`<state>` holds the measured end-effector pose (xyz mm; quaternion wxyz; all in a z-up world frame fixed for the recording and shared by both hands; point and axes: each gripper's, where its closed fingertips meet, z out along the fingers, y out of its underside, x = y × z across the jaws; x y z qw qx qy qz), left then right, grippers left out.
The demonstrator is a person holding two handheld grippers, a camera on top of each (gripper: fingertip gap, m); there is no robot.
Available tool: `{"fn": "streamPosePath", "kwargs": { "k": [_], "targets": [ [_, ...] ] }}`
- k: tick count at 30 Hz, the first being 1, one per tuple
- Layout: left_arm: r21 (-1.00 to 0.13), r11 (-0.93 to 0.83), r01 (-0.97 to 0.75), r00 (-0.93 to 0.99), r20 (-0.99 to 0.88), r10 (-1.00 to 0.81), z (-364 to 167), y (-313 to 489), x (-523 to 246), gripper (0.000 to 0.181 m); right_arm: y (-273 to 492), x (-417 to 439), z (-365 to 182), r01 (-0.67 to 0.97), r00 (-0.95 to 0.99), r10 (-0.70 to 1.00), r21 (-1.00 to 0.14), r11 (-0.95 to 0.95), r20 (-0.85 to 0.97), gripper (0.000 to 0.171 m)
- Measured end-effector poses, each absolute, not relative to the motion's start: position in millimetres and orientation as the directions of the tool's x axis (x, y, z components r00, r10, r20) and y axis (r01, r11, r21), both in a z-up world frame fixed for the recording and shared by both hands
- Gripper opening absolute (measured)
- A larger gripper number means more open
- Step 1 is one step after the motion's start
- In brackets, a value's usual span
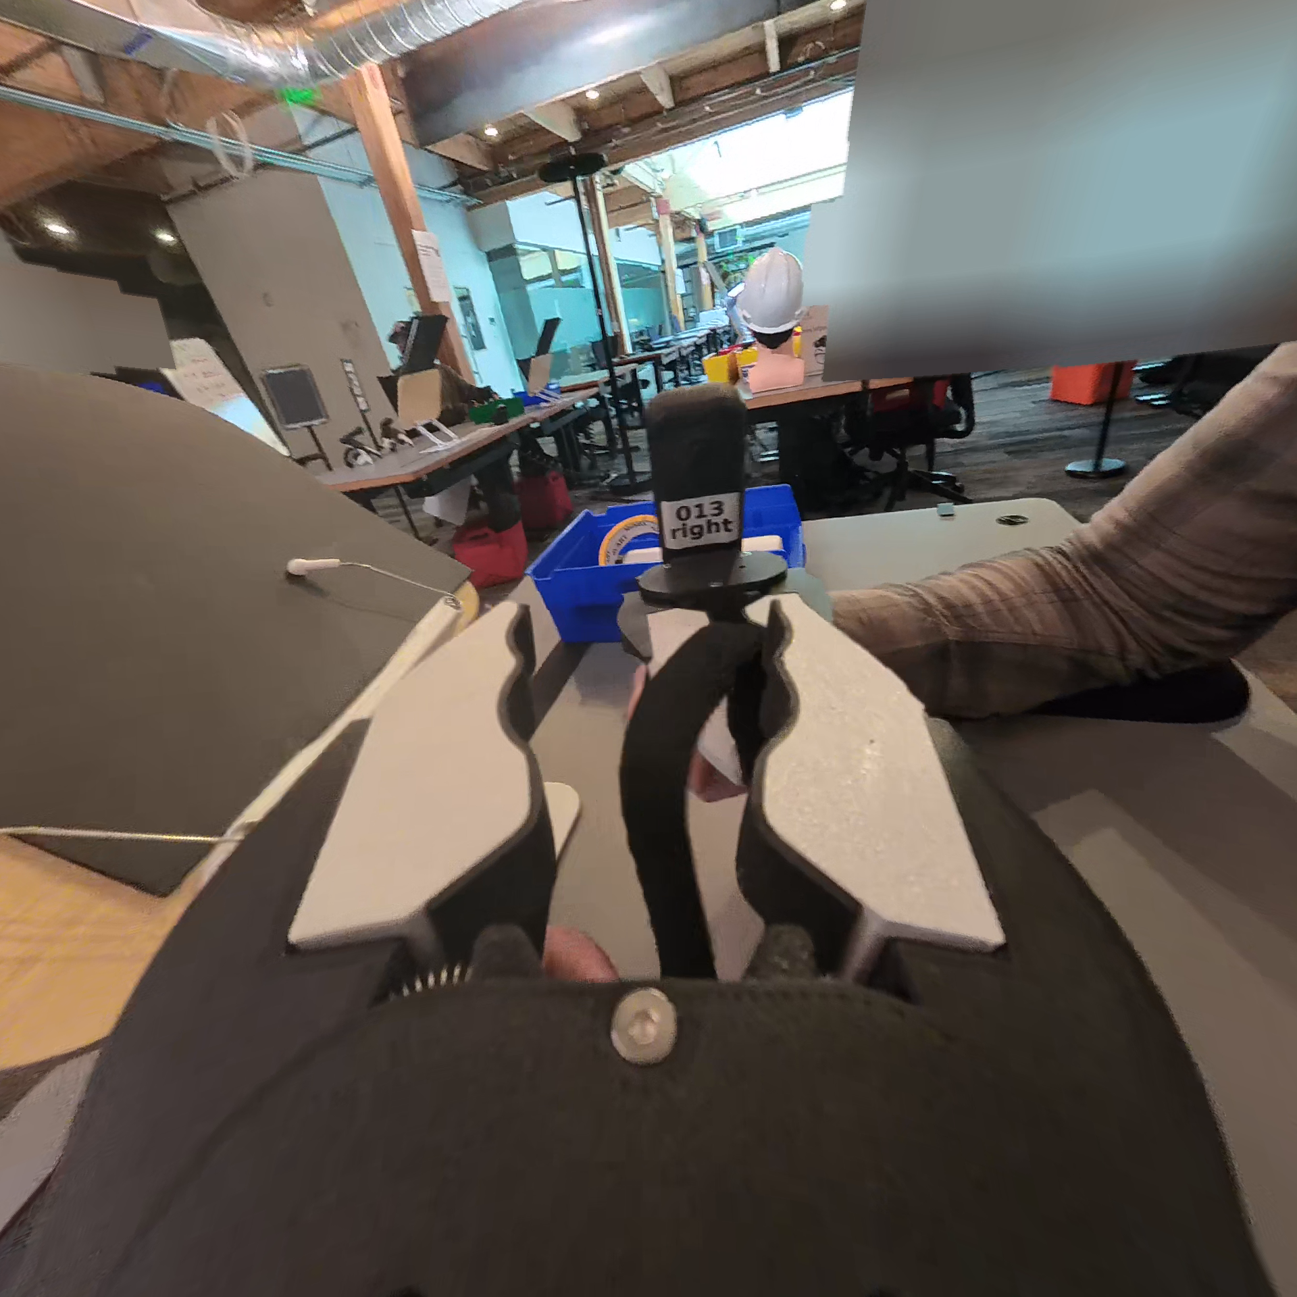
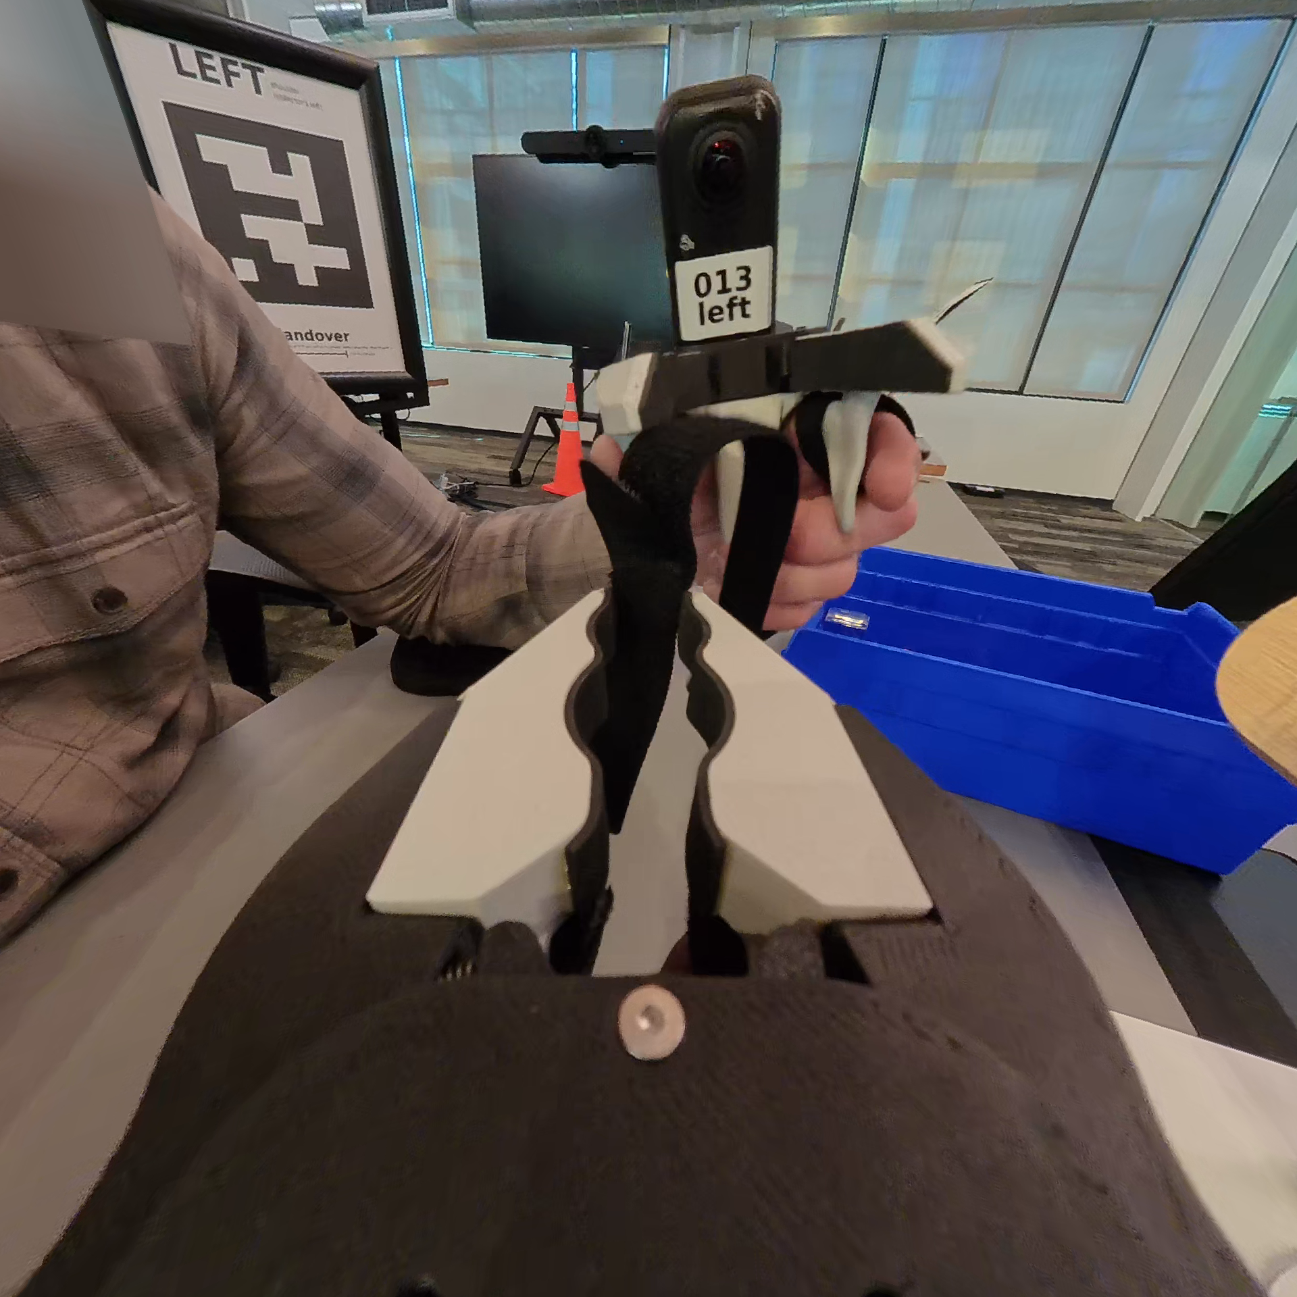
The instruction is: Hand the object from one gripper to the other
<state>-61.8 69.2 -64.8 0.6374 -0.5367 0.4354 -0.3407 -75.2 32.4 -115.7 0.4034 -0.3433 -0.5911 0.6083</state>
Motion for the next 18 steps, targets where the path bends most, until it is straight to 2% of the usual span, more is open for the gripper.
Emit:
{"fn": "streamPosePath", "kwargs": {
  "k": [4,8,12,18],
  "targets": [
    [-0.984,0.178,-0.029,0.315,-0.178,-0.932,-70,58,-53,0.051,33,-75,-113,-0.109,-0.438,0.897,-0.994,0.015,0.061,0.014],
    [-0.983,0.171,-0.072,0.297,-0.184,-0.937,-79,59,-52,0.055,37,-70,-105,-0.15,-0.429,0.901,-0.989,-0.004,0.061,0.014],
    [-0.981,0.165,-0.104,0.256,-0.187,-0.948,-87,54,-51,0.045,38,-66,-101,-0.163,-0.432,0.899,-0.987,-0.004,0.068,0.014],
    [-0.983,0.175,-0.059,0.223,-0.184,-0.957,-82,46,-42,0.045,38,-71,-111,-0.123,-0.434,0.899,-0.992,0.002,0.056,0.014]
  ]
}}
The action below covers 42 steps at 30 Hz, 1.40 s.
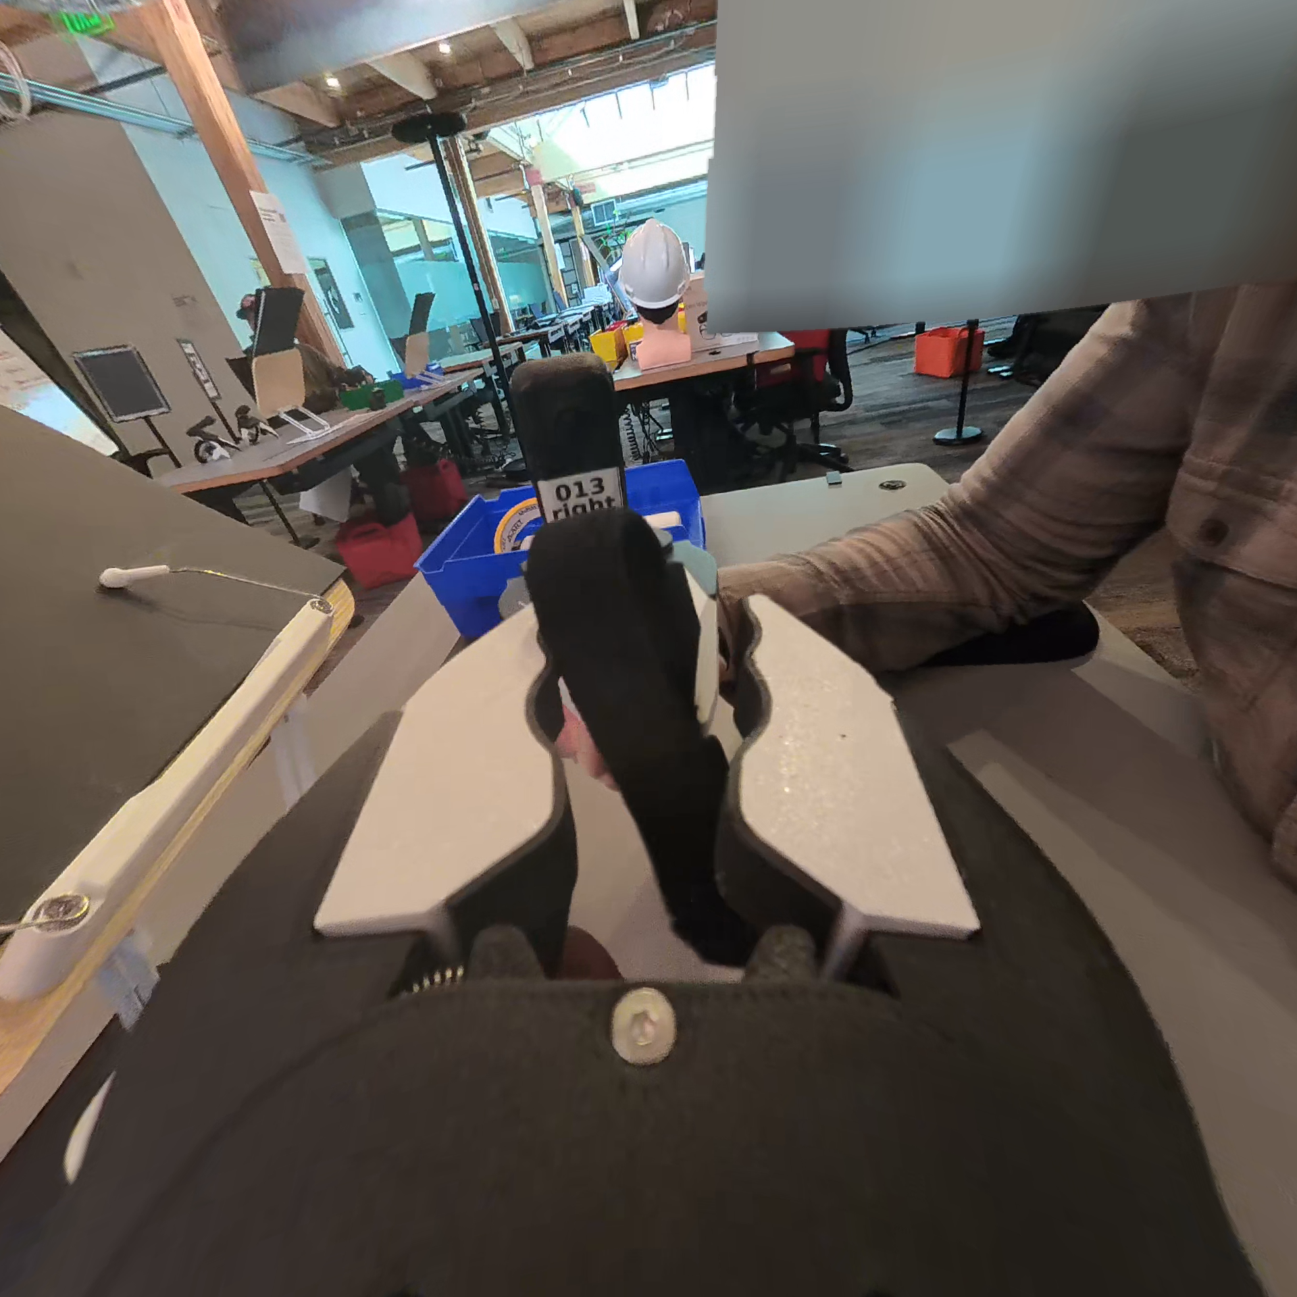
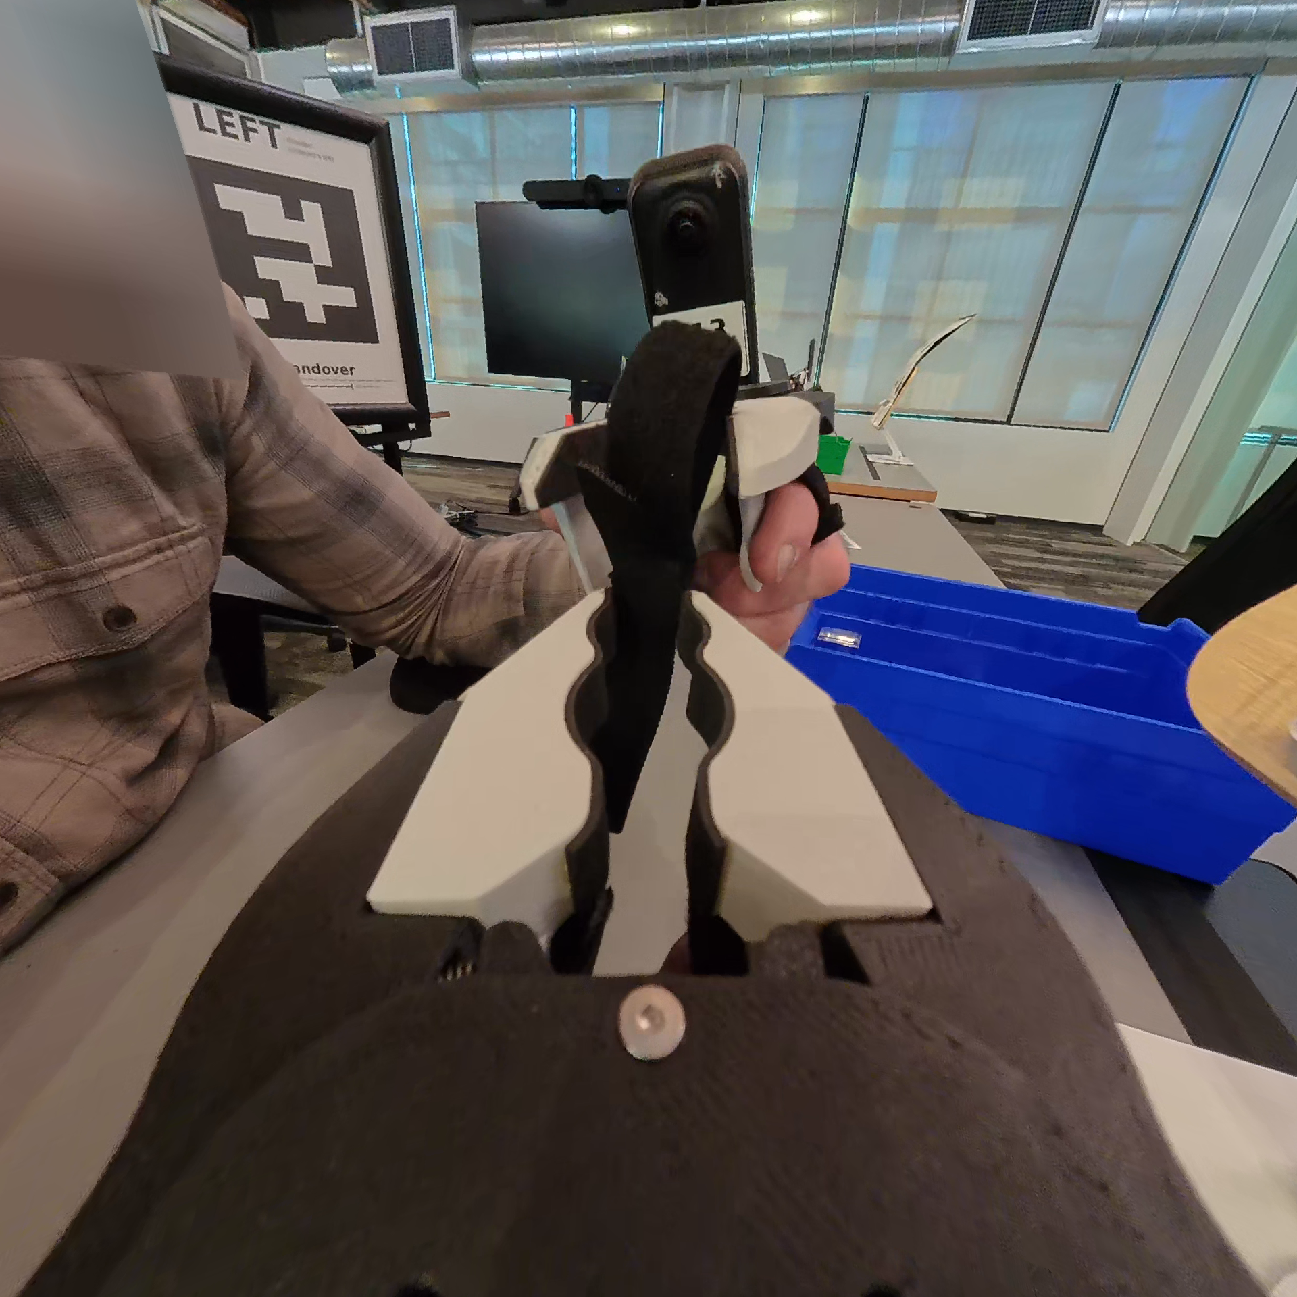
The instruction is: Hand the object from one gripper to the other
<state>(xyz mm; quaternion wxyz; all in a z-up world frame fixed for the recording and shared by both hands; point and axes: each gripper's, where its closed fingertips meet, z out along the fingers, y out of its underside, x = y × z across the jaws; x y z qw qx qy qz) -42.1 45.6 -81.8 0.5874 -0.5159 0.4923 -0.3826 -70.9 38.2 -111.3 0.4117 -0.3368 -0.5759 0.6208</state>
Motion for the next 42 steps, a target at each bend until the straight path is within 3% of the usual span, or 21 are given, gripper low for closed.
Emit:
{"fn": "streamPosePath", "kwargs": {
  "k": [7,12,17,21,23,27,30,34,37,39,42],
  "targets": [
    [-0.975,0.199,-0.102,0.263,-0.219,-0.94,-90,51,-30,0.041,33,-80,-123,-0.064,-0.432,0.9,-0.997,0.033,0.057,0.014],
    [-0.961,0.235,-0.146,0.269,-0.267,-0.925,-96,51,-25,0.022,36,-83,-123,-0.05,-0.422,0.906,-0.998,0.025,0.044,0.015],
    [-0.96,0.242,-0.143,0.329,-0.277,-0.903,-92,60,-31,0.021,46,-86,-121,-0.055,-0.377,0.926,-0.998,0.0,0.021,0.018],
    [-0.966,0.24,-0.101,0.412,-0.26,-0.873,-81,72,-41,0.017,62,-87,-114,-0.086,-0.302,0.953,-0.996,-0.027,0.001,0.027],
    [-0.972,0.224,-0.067,0.474,-0.229,-0.85,-75,82,-50,0.016,70,-86,-109,-0.112,-0.261,0.965,-0.994,-0.018,0.012,0.042],
    [-0.988,0.148,0.045,0.572,-0.096,-0.815,-63,101,-72,0.016,80,-91,-114,-0.066,-0.121,0.973,-0.98,0.188,0.195,0.056],
    [-0.987,0.076,0.142,0.62,0.029,-0.784,-58,115,-89,0.015,81,-101,-130,0.066,-0.013,0.859,-0.857,0.511,0.512,0.07],
    [-0.96,-0.002,0.28,0.616,0.182,-0.766,-51,124,-105,0.016,85,-114,-146,0.245,0.061,0.528,-0.525,0.815,0.847,0.078],
    [-0.929,-0.041,0.368,0.591,0.267,-0.761,-48,126,-111,0.015,95,-119,-143,0.336,0.154,0.368,-0.399,0.853,0.917,0.072],
    [-0.914,-0.067,0.399,0.578,0.308,-0.756,-50,128,-111,0.015,100,-118,-132,0.368,0.241,0.29,-0.363,0.856,0.926,0.063],
    [-0.897,-0.096,0.431,0.556,0.347,-0.755,-53,129,-107,0.015,101,-116,-121,0.403,0.291,0.203,-0.312,0.86,0.935,0.063]
  ]
}}
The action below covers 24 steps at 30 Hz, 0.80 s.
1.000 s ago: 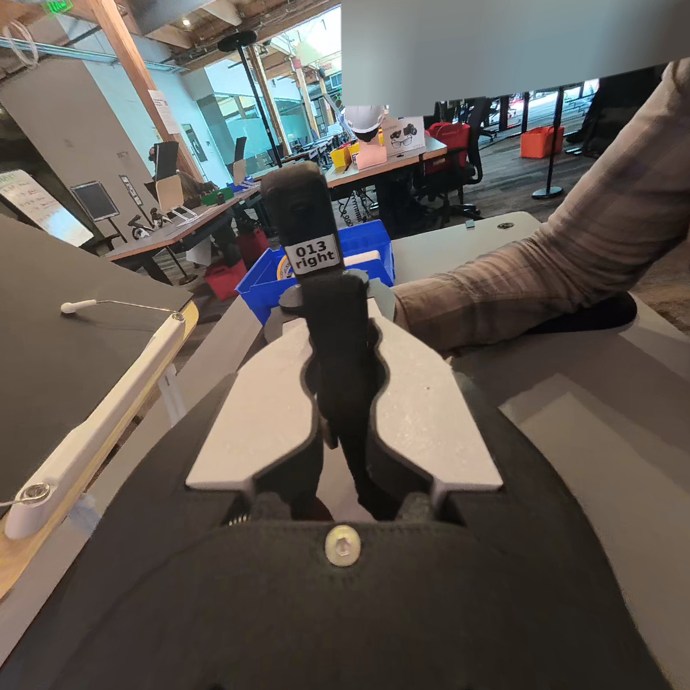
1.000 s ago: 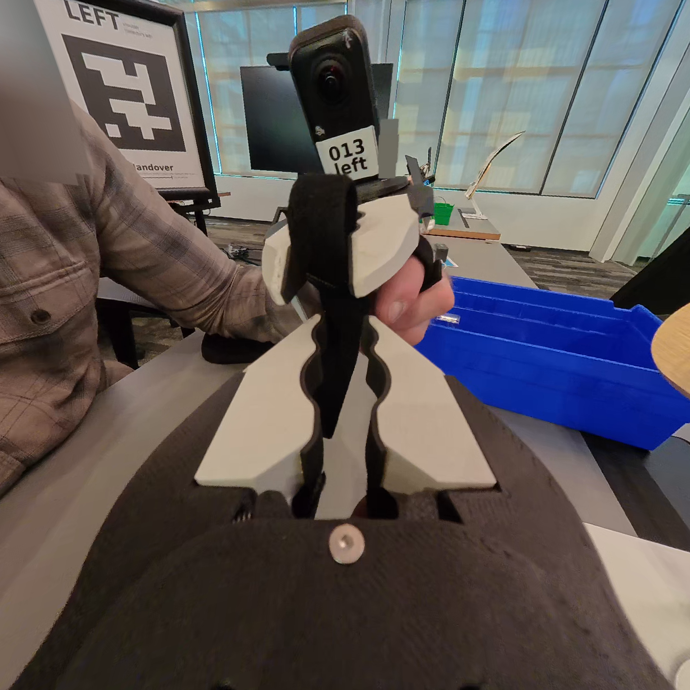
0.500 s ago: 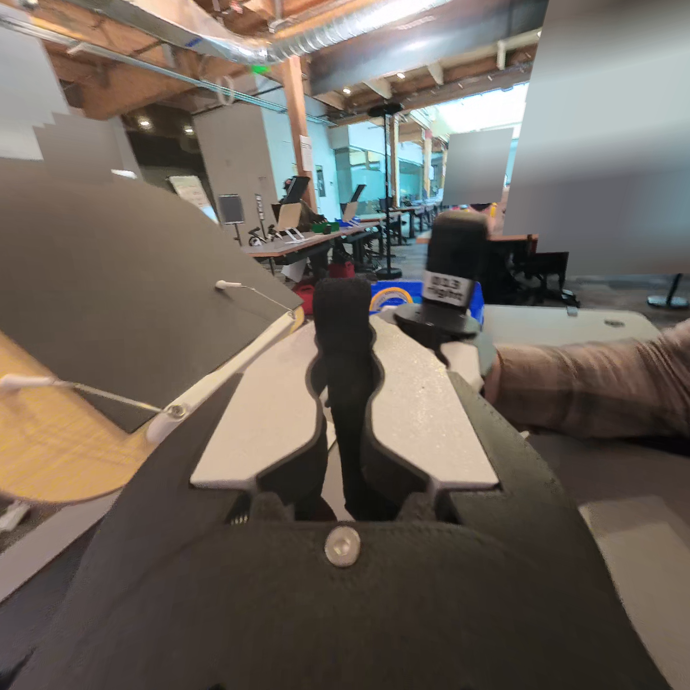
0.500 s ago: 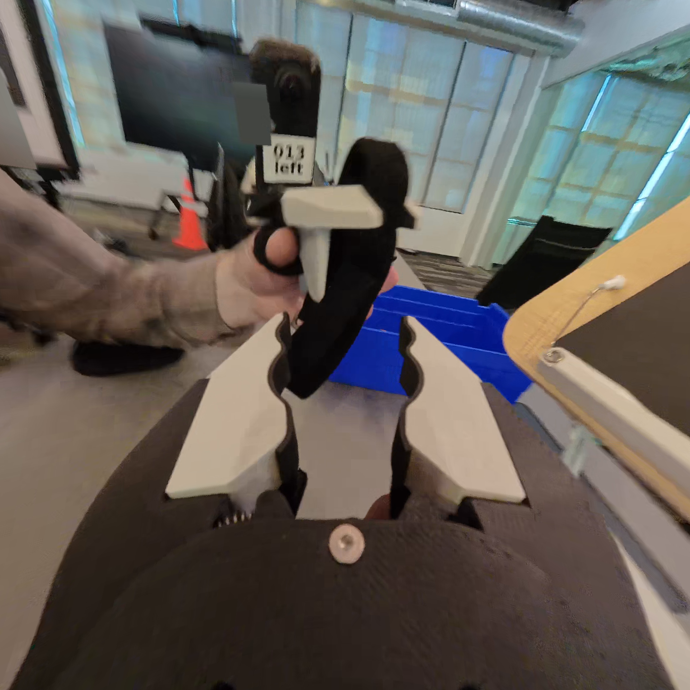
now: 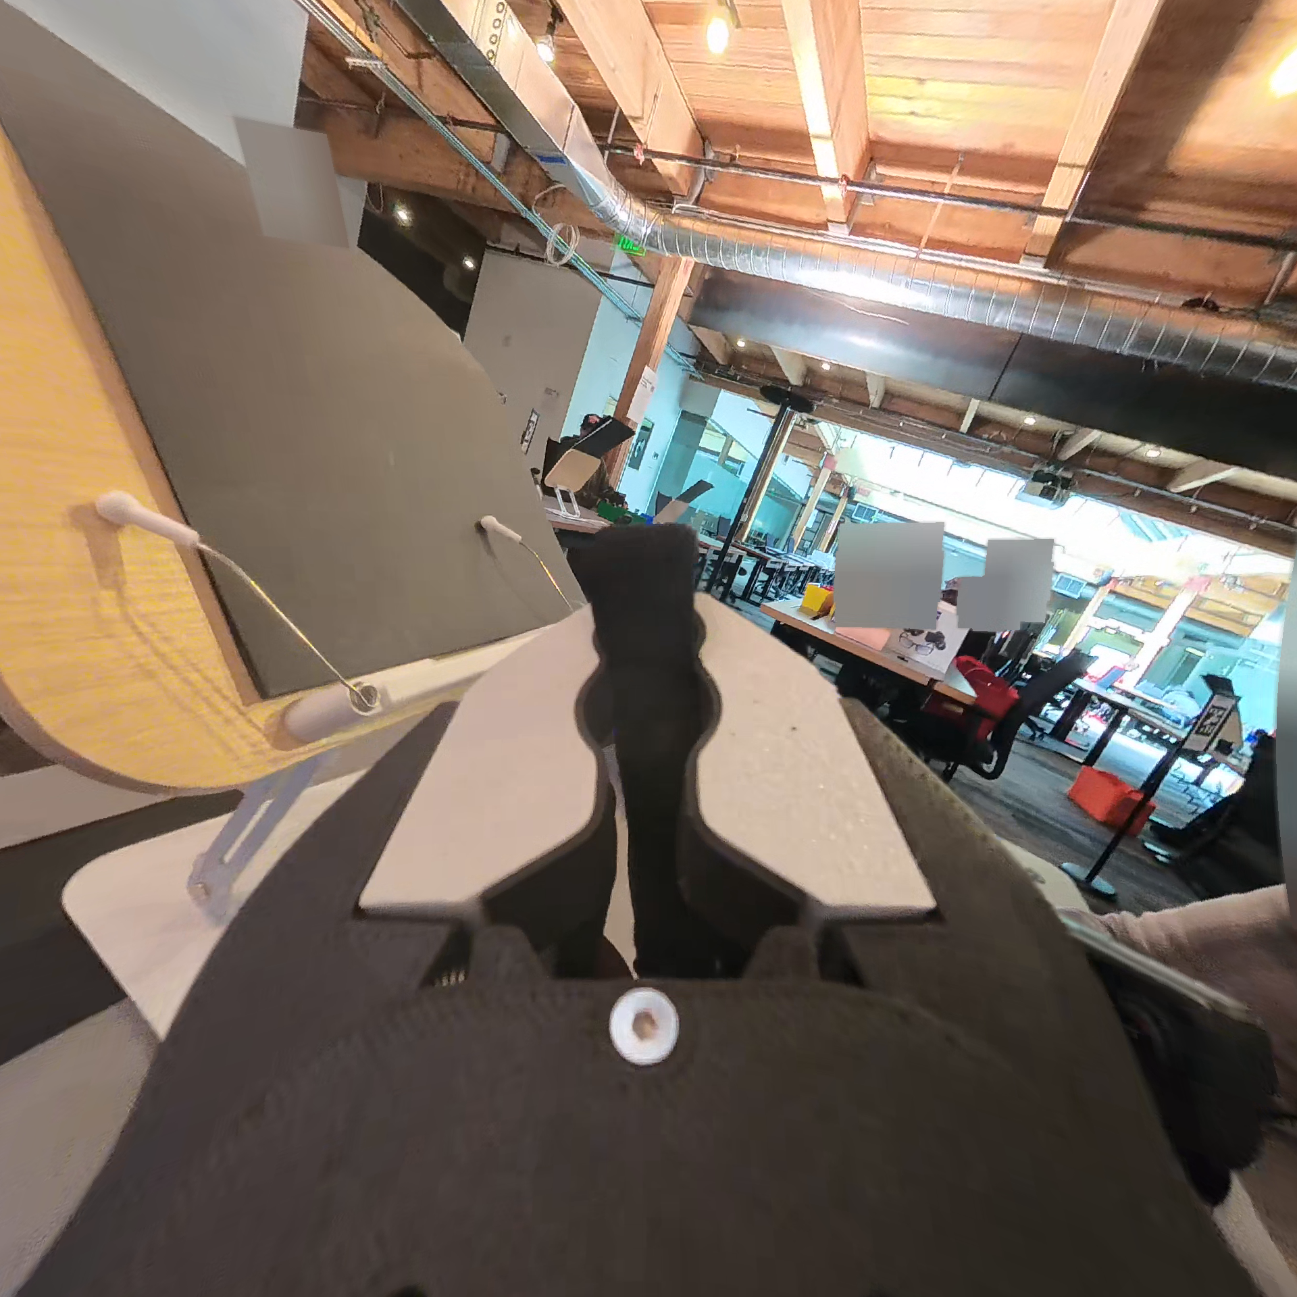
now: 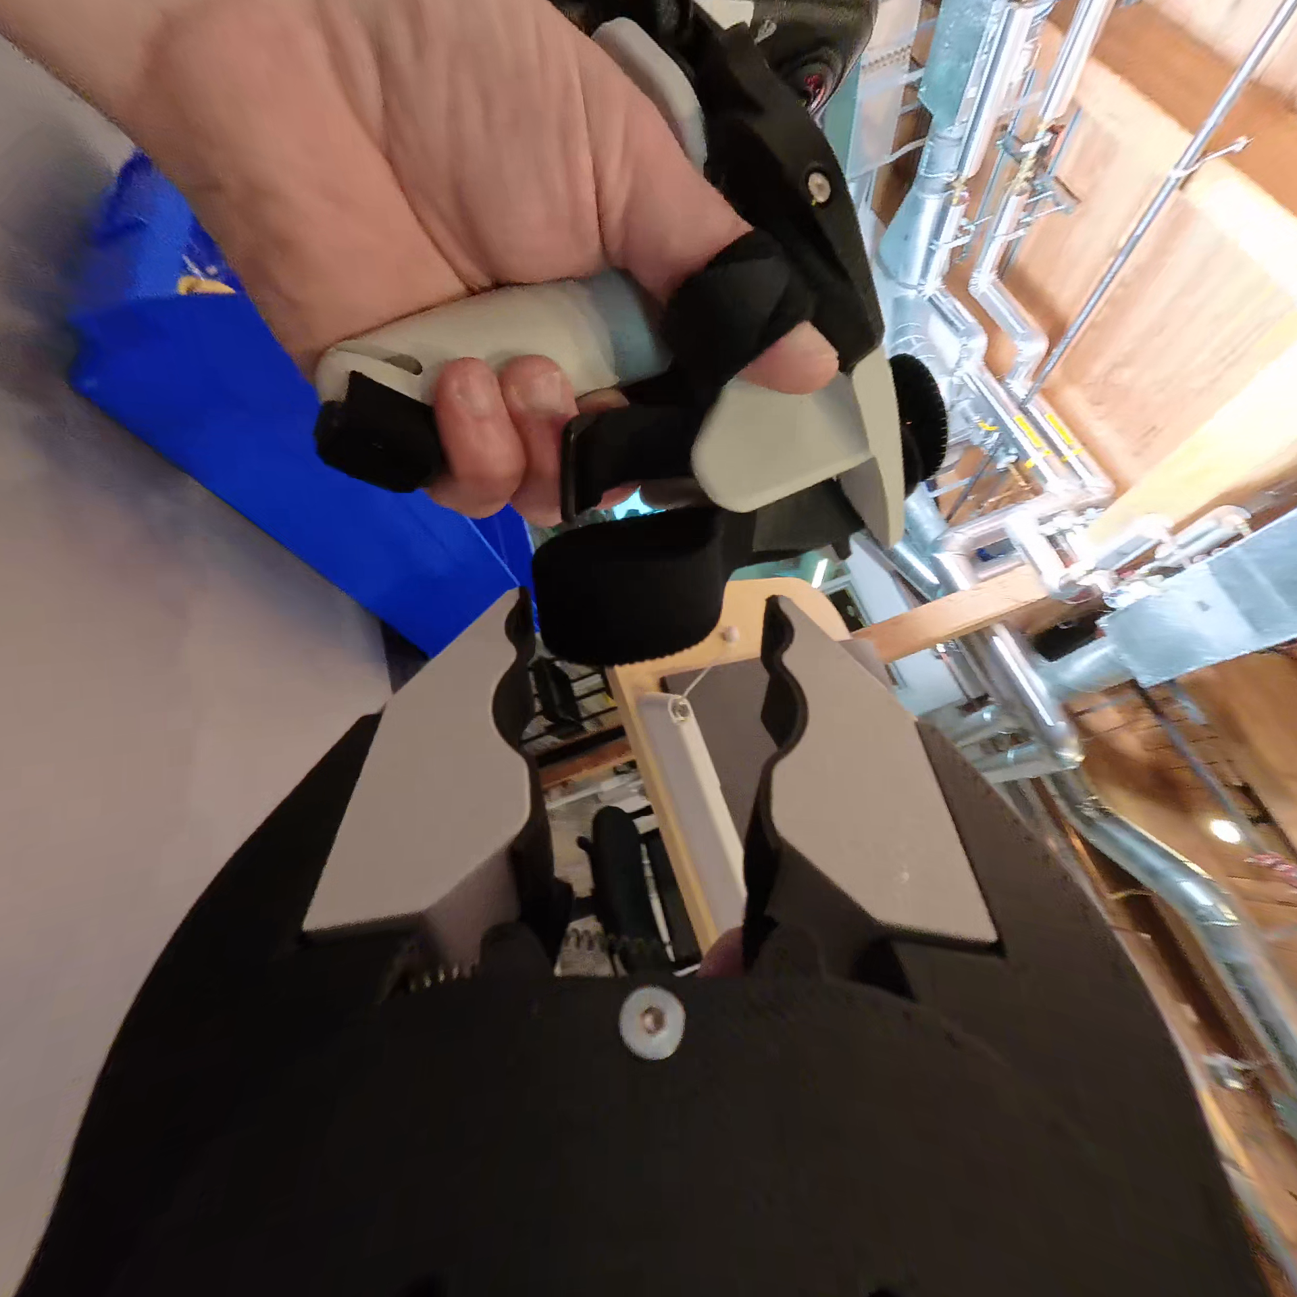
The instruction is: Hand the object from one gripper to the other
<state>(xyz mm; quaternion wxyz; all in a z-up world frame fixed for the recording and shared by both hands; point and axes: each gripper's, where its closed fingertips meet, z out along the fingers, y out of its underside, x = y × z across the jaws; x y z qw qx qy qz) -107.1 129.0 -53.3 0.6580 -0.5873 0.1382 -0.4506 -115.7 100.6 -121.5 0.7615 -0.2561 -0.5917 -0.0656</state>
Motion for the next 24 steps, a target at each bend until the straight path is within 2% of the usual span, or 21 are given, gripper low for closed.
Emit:
{"fn": "streamPosePath", "kwargs": {
  "k": [5,10,14,17,20,24],
  "targets": [
    [-0.874,-0.132,0.468,0.538,0.4,-0.741,-58,132,-105,0.015,96,-116,-121,0.435,0.292,0.084,-0.211,0.875,0.953,0.056],
    [-0.873,-0.147,0.465,0.528,0.406,-0.746,-60,131,-101,0.015,98,-113,-115,0.457,0.325,0.051,-0.205,0.866,0.944,0.009],
    [-0.88,-0.149,0.451,0.526,0.397,-0.752,-62,132,-98,0.019,100,-110,-111,0.416,0.335,0.163,-0.301,0.858,0.928,0.001],
    [-0.895,-0.119,0.43,0.545,0.363,-0.756,-60,133,-102,0.033,109,-102,-103,0.373,0.386,0.284,-0.43,0.822,0.878,0.001],
    [-0.94,-0.04,0.339,0.624,0.257,-0.738,-60,134,-105,0.044,119,-97,-105,0.338,0.373,0.417,-0.54,0.771,0.829,0.001],
    [-0.984,0.102,0.144,0.726,0.036,-0.687,-61,134,-104,0.05,132,-88,-102,0.303,0.393,0.527,-0.647,0.7,0.754,0.0]
  ]
}}
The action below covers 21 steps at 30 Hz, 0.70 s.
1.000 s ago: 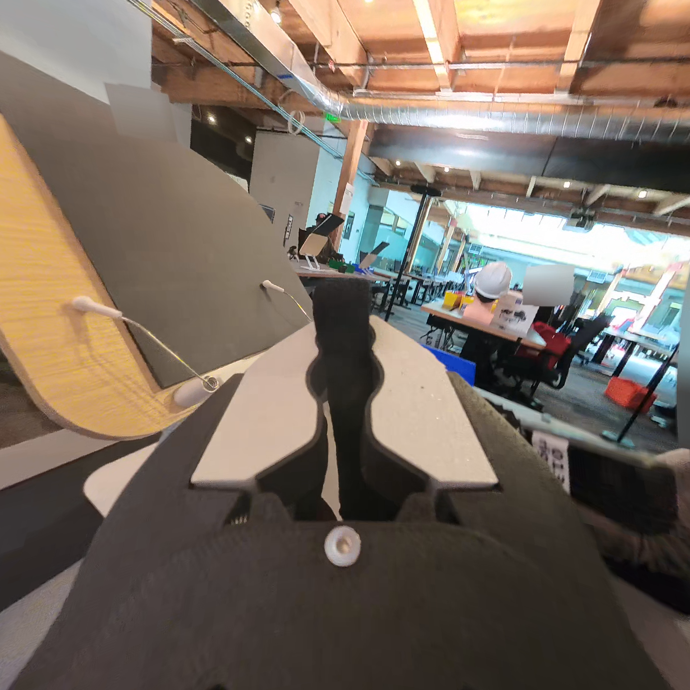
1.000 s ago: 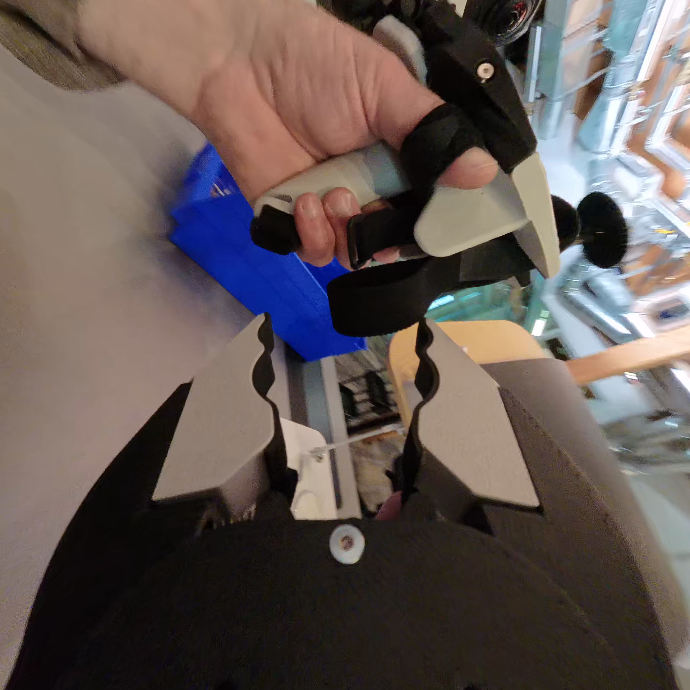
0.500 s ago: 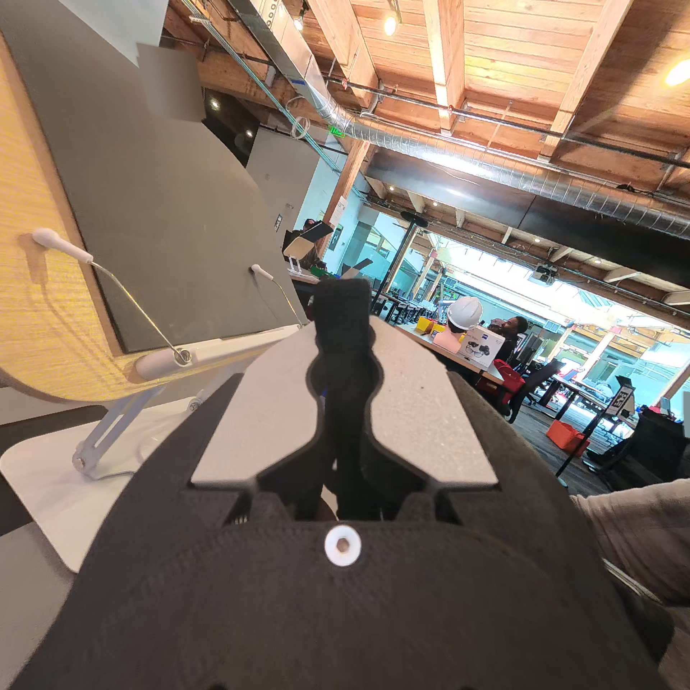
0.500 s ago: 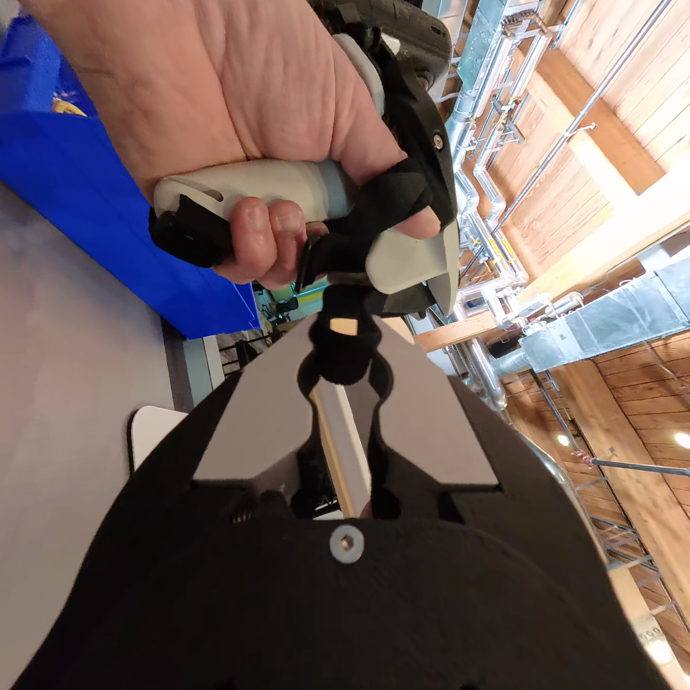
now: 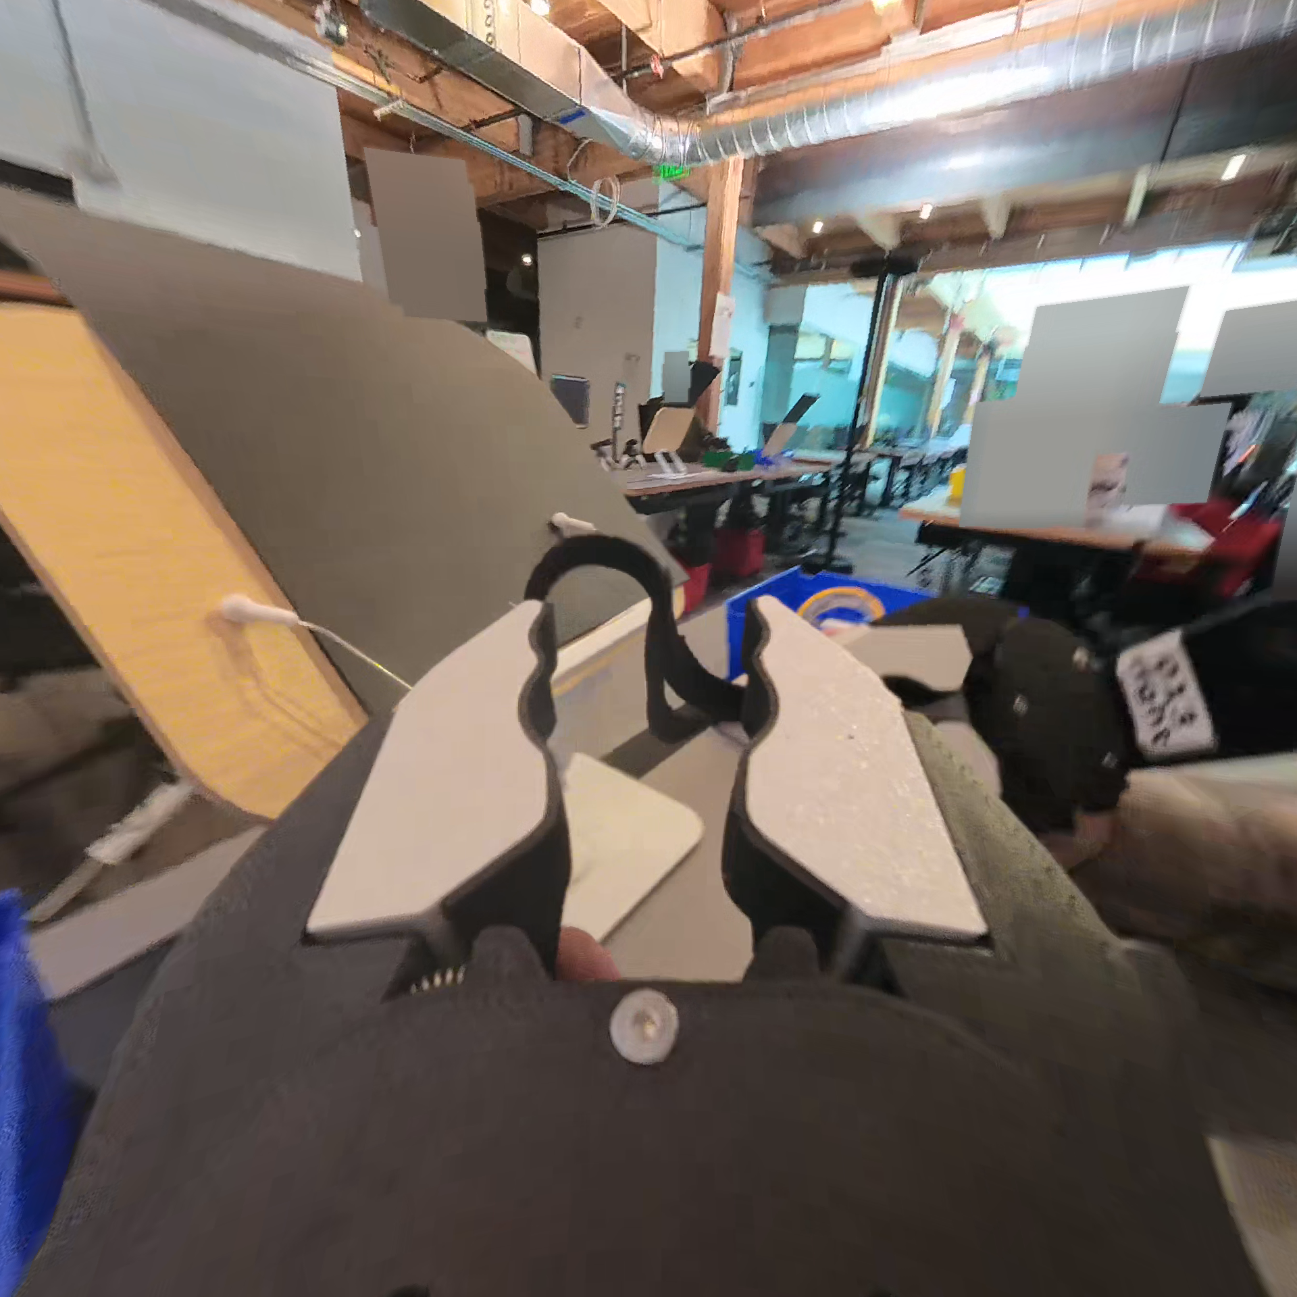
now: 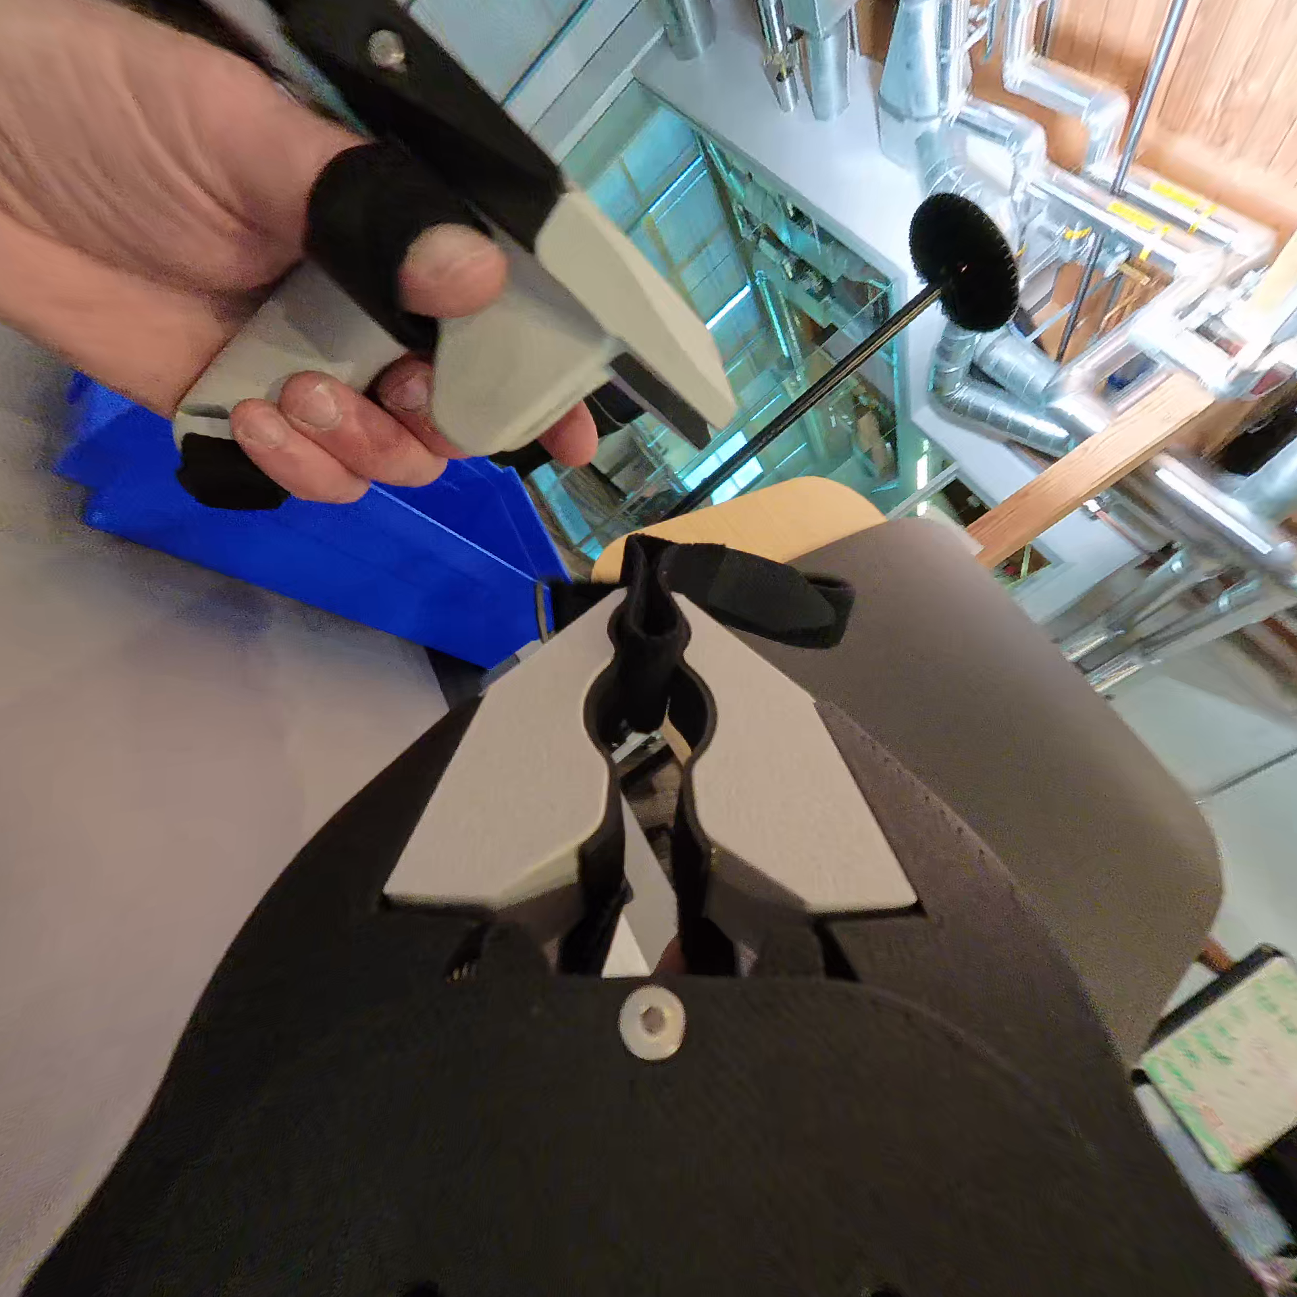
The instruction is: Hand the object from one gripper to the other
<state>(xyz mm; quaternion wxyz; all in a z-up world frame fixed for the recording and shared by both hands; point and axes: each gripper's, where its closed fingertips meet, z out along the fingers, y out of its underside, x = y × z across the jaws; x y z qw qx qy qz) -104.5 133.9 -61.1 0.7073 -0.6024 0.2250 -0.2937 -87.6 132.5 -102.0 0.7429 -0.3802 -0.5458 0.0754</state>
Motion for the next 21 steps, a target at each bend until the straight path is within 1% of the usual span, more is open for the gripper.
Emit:
{"fn": "streamPosePath", "kwargs": {
  "k": [2,4,6,8,9,13,17,21],
  "targets": [
    [-0.982,0.188,-0.016,0.739,-0.138,-0.66,-63,129,-97,0.049,134,-87,-107,0.305,0.348,0.581,-0.675,0.671,0.735,0.001],
    [-0.935,0.28,-0.219,0.707,-0.349,-0.615,-69,122,-86,0.046,136,-87,-111,0.313,0.316,0.612,-0.689,0.653,0.725,0.001],
    [-0.824,0.357,-0.441,0.615,-0.567,-0.549,-83,116,-75,0.041,129,-88,-118,0.306,0.243,0.653,-0.695,0.651,0.718,0.001],
    [-0.666,0.391,-0.635,0.49,-0.739,-0.463,-100,117,-70,0.038,124,-89,-123,0.319,0.183,0.664,-0.683,0.657,0.725,0.0],
    [-0.617,0.405,-0.675,0.448,-0.779,-0.439,-103,115,-67,0.034,124,-88,-128,0.344,0.155,0.658,-0.664,0.663,0.737,0.001],
    [-0.546,0.41,-0.731,0.374,-0.822,-0.428,-112,113,-65,0.033,118,-83,-133,0.354,0.075,0.671,-0.649,0.674,0.738,0.001],
    [-0.433,0.39,-0.813,0.27,-0.872,-0.408,-125,115,-70,0.034,113,-77,-135,0.36,0.016,0.662,-0.622,0.695,0.749,0.001],
    [-0.345,0.39,-0.854,0.2,-0.909,-0.366,-132,116,-69,0.034,108,-74,-146,0.395,-0.071,0.627,-0.555,0.732,0.776,0.0]
  ]
}}
